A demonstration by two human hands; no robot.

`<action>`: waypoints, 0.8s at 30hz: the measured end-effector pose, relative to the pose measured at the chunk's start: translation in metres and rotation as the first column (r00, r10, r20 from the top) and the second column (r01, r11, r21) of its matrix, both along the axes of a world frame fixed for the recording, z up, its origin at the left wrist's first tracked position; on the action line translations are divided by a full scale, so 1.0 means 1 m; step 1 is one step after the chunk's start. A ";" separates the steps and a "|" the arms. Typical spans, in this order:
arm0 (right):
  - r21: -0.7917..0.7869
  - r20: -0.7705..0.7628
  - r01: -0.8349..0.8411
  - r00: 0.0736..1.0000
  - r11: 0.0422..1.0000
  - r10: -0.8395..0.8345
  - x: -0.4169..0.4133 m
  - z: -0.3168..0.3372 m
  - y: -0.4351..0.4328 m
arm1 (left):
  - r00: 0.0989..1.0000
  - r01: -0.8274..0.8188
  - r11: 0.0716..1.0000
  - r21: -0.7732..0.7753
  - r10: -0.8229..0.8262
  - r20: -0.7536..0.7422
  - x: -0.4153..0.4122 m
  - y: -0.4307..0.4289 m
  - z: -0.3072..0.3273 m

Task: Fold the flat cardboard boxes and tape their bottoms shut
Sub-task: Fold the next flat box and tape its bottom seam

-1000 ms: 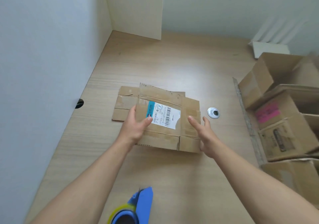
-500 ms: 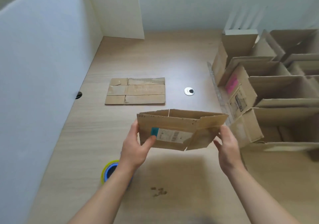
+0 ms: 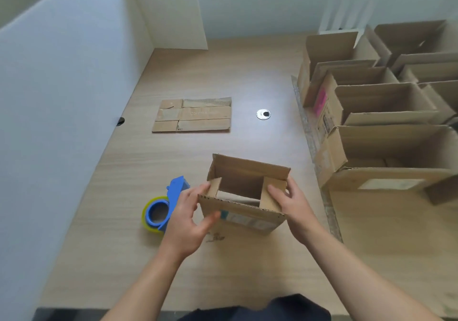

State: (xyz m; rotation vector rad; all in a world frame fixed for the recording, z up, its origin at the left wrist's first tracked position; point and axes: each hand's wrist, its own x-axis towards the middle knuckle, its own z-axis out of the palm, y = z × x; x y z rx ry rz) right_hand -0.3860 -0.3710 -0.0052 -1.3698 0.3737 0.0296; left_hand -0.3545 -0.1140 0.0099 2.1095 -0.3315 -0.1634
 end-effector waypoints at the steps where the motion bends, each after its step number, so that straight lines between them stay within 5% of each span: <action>1: -0.020 -0.002 -0.041 0.999 0.999 0.041 0.000 0.002 -0.002 | 1.000 0.025 0.999 0.027 -0.026 0.005 -0.003 0.003 0.003; 5: -0.114 0.017 -0.027 0.999 0.993 0.030 0.006 0.007 -0.009 | 0.996 0.054 0.998 0.024 -0.052 -0.069 -0.008 0.006 0.008; 12: -0.052 0.033 -0.003 0.999 0.999 0.005 0.010 0.009 -0.013 | 0.972 -0.227 0.971 -0.075 0.221 -0.083 -0.010 -0.009 0.005; 20: -0.024 -0.059 0.160 0.985 0.987 -0.162 0.033 0.005 -0.012 | 0.977 -0.200 0.974 -0.103 0.191 -0.092 0.004 -0.010 -0.002; 24: -0.051 -0.118 0.096 0.988 0.994 -0.101 0.042 0.004 -0.012 | 0.996 -0.051 0.998 -0.048 0.047 -0.079 0.011 -0.008 -0.001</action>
